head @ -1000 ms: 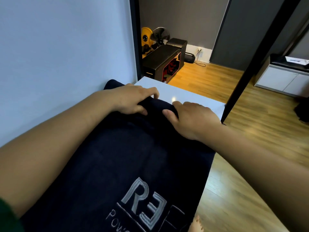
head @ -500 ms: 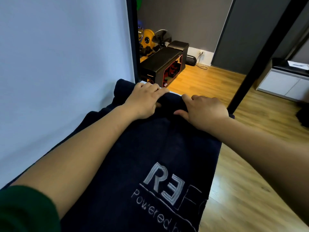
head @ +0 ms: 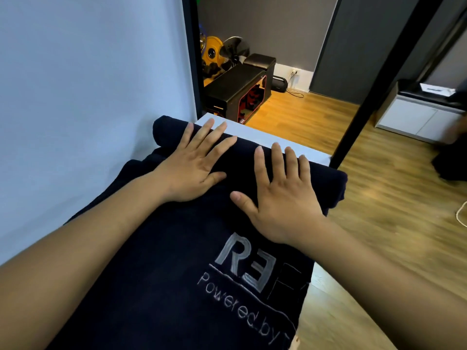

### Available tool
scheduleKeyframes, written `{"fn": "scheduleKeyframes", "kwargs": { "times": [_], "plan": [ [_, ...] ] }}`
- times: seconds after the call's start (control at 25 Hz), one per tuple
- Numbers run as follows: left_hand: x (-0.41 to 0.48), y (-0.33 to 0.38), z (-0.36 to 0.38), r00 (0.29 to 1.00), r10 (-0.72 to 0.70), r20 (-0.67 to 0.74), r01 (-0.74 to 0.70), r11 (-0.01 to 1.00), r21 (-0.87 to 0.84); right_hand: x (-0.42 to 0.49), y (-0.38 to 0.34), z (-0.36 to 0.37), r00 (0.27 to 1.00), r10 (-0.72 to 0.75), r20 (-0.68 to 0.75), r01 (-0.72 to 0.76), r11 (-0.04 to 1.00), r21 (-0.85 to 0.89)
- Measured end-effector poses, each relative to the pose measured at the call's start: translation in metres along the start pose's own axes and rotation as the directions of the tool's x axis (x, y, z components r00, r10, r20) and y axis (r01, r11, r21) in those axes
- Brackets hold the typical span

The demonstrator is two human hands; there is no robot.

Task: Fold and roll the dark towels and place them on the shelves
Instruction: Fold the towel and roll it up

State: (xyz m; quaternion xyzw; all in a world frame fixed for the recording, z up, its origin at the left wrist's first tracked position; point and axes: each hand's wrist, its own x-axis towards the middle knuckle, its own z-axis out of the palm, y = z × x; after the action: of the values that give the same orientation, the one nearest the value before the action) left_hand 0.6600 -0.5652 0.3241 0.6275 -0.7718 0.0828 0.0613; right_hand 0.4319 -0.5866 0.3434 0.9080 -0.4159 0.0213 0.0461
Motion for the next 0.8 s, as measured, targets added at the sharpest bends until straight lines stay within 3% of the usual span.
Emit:
{"fn": "scheduleKeyframes", "kwargs": {
  "times": [0.12, 0.28, 0.36, 0.44, 0.48, 0.56, 0.72, 0.8],
  "plan": [
    [-0.026, 0.004, 0.003, 1.0, -0.02, -0.006, 0.02, 0.998, -0.053, -0.029, -0.019, -0.009, 0.995, -0.065, 0.076, 0.064, 0.998, 0.017],
    [-0.046, 0.004, 0.002, 0.999, -0.036, -0.004, 0.035, 0.995, -0.098, -0.025, -0.011, -0.037, 0.989, -0.147, 0.034, 0.149, 0.986, -0.079],
    [-0.046, 0.005, 0.001, 0.999, -0.044, 0.01, 0.045, 0.996, -0.081, 0.004, 0.005, -0.054, 0.99, -0.142, -0.006, 0.142, 0.986, 0.087],
    [-0.047, 0.008, 0.001, 0.998, -0.055, 0.019, 0.056, 0.996, -0.068, 0.035, 0.019, -0.059, 0.992, -0.074, 0.1, 0.042, 0.958, 0.285],
    [-0.048, 0.009, 0.001, 0.998, -0.064, 0.022, 0.065, 0.996, -0.068, 0.043, 0.02, -0.056, 0.985, -0.054, 0.166, 0.003, 0.956, 0.293],
    [-0.049, 0.011, 0.002, 0.996, -0.085, 0.018, 0.086, 0.995, -0.06, 0.044, 0.014, -0.039, 0.977, -0.028, 0.212, -0.006, 0.987, 0.158],
    [-0.051, 0.014, 0.003, 0.994, -0.112, -0.009, 0.112, 0.993, -0.031, 0.027, 0.0, -0.018, 0.998, -0.056, 0.009, 0.056, 0.998, -0.04],
    [-0.043, 0.012, 0.004, 0.991, -0.134, 0.005, 0.134, 0.991, -0.019, 0.033, 0.001, -0.018, 0.998, -0.063, -0.005, 0.063, 0.997, -0.051]
  ]
}}
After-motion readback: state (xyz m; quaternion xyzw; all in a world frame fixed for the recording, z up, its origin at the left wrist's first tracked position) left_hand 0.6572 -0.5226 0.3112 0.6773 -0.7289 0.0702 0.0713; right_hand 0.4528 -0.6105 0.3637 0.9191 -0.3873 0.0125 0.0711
